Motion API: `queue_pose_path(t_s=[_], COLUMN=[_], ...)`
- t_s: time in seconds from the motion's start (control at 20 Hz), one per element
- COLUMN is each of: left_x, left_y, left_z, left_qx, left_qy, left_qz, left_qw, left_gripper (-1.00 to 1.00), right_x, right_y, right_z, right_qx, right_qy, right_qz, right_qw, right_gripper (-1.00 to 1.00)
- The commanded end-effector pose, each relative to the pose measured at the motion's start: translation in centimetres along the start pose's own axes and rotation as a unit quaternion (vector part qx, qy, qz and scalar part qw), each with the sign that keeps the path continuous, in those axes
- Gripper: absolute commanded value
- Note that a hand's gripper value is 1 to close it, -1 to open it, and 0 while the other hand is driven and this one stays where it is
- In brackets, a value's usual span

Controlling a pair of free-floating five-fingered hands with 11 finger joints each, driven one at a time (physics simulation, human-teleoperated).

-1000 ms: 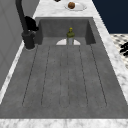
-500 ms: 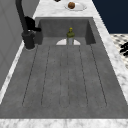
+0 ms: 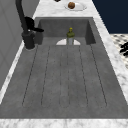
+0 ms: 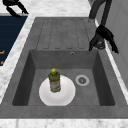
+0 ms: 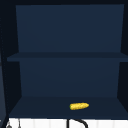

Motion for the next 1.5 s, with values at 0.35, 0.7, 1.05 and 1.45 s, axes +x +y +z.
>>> queue_pose_path(t_s=[0.35,0.7,1.05,1.45], left_x=[0.0,0.0,0.0,0.0], left_y=[0.0,0.0,0.0,0.0], left_z=[0.0,0.0,0.0,0.0], left_qx=[0.0,0.0,0.0,0.0], left_qy=[0.0,0.0,0.0,0.0], left_qz=[0.0,0.0,0.0,0.0], left_qw=[1.0,1.0,1.0,1.0], left_gripper=[0.0,0.0,0.0,0.0], right_x=[-1.1,-2.2,-3.3,-4.2], right_y=[-1.2,-2.5,-3.9,-3.9], right_z=[0.2,0.5,0.7,0.0], right_qx=[0.033,0.052,0.089,0.097], right_qy=[-0.042,-0.034,-0.07,-0.151], right_qz=[-0.026,-0.037,-0.037,-0.067], right_qw=[0.9983,0.9974,0.9929,0.9816], right_gripper=[-1.0,-1.0,-1.0,-1.0])
